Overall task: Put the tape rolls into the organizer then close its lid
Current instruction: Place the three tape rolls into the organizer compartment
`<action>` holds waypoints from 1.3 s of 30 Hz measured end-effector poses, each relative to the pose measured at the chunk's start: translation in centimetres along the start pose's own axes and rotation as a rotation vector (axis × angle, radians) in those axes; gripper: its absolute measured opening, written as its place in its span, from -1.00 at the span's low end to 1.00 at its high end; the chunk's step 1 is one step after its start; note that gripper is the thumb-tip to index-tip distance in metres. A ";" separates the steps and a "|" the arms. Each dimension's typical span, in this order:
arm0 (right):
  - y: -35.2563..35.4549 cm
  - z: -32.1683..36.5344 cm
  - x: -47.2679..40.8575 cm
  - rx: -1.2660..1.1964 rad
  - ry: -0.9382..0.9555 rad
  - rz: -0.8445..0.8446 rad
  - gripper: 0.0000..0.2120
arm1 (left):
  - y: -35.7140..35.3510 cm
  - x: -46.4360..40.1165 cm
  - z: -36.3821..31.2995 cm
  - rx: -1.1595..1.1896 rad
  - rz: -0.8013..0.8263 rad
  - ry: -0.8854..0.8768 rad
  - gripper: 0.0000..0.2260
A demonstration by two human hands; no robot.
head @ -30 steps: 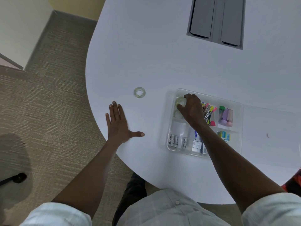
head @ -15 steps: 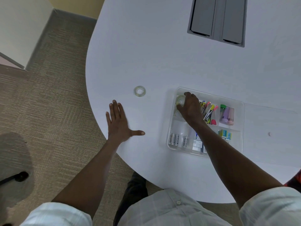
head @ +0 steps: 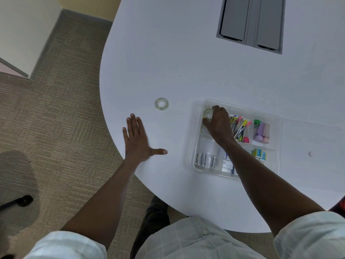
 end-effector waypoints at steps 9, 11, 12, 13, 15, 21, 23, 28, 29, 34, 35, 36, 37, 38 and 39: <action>0.3 0.2 0.0 -0.064 -0.014 0.028 -0.52 | 0.0 0.0 0.0 0.006 0.010 -0.004 0.48; 0.5 0.3 0.1 -0.077 -0.017 0.020 -0.51 | 0.0 0.0 0.0 0.002 0.012 -0.003 0.48; 0.6 0.3 0.1 -0.083 -0.019 0.010 -0.51 | 0.0 0.0 0.0 0.000 0.013 0.000 0.49; 0.9 0.4 0.2 -0.086 -0.020 -0.006 -0.52 | 0.0 0.0 0.0 -0.002 0.014 0.002 0.49; 1.4 0.8 0.4 -0.071 -0.015 -0.070 -0.56 | 0.1 0.0 0.0 -0.002 0.015 0.001 0.49; 2.5 3.8 0.1 -0.067 0.123 -0.306 -0.68 | 0.0 0.0 0.1 0.009 0.005 -0.010 0.49; 2.0 5.5 -0.4 -0.087 0.224 -0.294 -0.70 | -0.1 0.0 0.1 0.011 -0.001 -0.013 0.49; -0.9 9.2 -2.0 0.004 0.460 -0.020 -0.58 | -0.1 -0.1 0.1 0.013 -0.010 -0.017 0.49; -1.6 9.7 -2.3 0.044 0.497 0.043 -0.54 | -0.2 -0.1 0.1 0.014 -0.011 -0.018 0.49; -4.9 11.6 -3.3 0.327 0.635 0.292 -0.39 | -0.3 -0.2 0.3 0.021 -0.034 -0.024 0.48; -5.3 11.7 -3.4 0.376 0.646 0.318 -0.38 | -0.3 -0.2 0.3 0.023 -0.036 -0.026 0.48; -5.6 11.8 -3.3 0.411 0.655 0.348 -0.38 | -0.4 -0.2 0.2 0.022 -0.036 -0.027 0.48; -5.9 11.8 -3.3 0.434 0.660 0.382 -0.39 | -0.4 -0.2 0.2 0.020 -0.038 -0.027 0.47; -6.2 11.8 -3.2 0.449 0.660 0.413 -0.41 | -0.3 -0.2 0.2 0.020 -0.042 -0.028 0.47; -6.4 11.9 -3.1 0.454 0.657 0.427 -0.43 | -0.3 -0.2 0.2 0.022 -0.046 -0.030 0.47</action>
Point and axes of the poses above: each hand's wrist, its own x-axis away from the middle knuckle, its own y-axis out of the back of the hand, z = x × y, the point moved 3 cm from there along -x, towards the middle knuckle, and after that the axes turned 6 degrees about y, right-handed, at the moved point
